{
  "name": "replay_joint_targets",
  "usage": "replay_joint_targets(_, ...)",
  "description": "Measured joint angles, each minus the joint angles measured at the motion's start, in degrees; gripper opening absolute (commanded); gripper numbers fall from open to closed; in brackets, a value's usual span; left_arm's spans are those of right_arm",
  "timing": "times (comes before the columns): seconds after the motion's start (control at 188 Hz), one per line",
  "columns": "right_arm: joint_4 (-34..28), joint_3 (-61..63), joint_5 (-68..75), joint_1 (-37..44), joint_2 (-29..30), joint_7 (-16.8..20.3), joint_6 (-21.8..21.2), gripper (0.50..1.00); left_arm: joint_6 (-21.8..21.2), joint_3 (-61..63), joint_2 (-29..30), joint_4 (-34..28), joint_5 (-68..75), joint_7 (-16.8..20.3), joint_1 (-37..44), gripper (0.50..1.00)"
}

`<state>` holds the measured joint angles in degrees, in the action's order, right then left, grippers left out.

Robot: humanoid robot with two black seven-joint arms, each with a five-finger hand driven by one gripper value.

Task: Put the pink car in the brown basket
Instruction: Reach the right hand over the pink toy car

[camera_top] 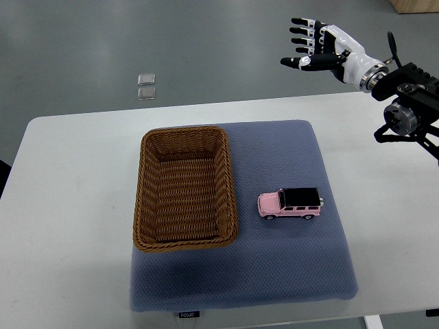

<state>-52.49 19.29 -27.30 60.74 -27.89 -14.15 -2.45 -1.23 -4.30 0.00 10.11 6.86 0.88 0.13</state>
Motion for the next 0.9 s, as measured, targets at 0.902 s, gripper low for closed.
replay_joint_targets(0.902,-31.5,-46.8,-26.7,27.5,-11.2,7.1,-6.9,0.899,0.0,0.0,0.0,0.0,0.0,0.0,0.0,1.000)
